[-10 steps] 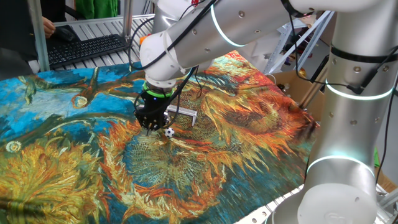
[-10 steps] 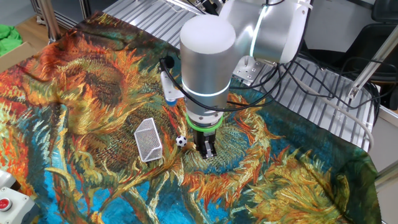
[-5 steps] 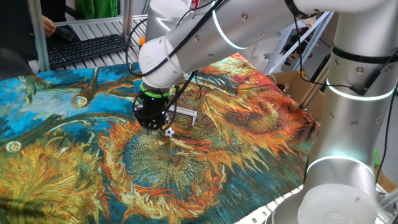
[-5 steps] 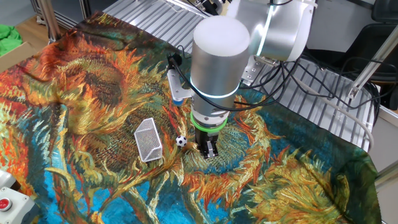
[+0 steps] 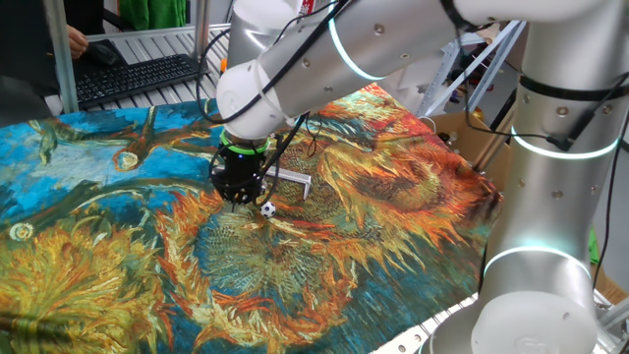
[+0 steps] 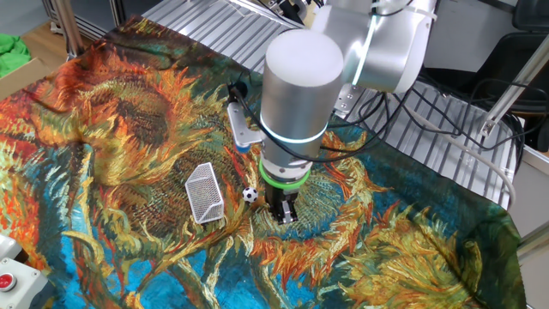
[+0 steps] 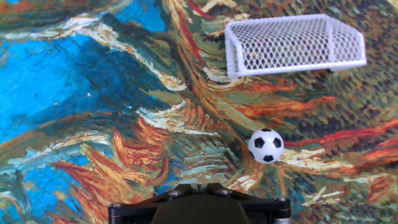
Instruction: Push the soccer ball into the goal
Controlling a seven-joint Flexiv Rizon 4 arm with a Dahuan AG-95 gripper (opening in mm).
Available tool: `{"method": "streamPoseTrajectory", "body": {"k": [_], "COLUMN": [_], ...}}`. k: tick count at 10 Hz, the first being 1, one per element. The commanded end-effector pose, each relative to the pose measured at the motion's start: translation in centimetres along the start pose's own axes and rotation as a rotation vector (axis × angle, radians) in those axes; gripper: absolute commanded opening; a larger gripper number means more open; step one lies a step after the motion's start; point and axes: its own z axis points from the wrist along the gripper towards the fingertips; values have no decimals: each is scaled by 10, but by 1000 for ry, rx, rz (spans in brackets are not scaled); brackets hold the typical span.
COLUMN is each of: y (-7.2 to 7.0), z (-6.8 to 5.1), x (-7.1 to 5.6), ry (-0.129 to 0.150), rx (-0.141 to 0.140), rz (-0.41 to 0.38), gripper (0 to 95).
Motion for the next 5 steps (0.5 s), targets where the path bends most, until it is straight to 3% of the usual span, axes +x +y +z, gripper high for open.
{"method": "streamPoseTrajectory", "body": {"k": [1,3,5], "y": [3,9,10], "z": [3,8,8], "x": [-6,-16,-17], "ry": [-8,-6,9], "rx": [0,-2,-16], "rz": [2,14,23], "gripper": [0,0,0]}}
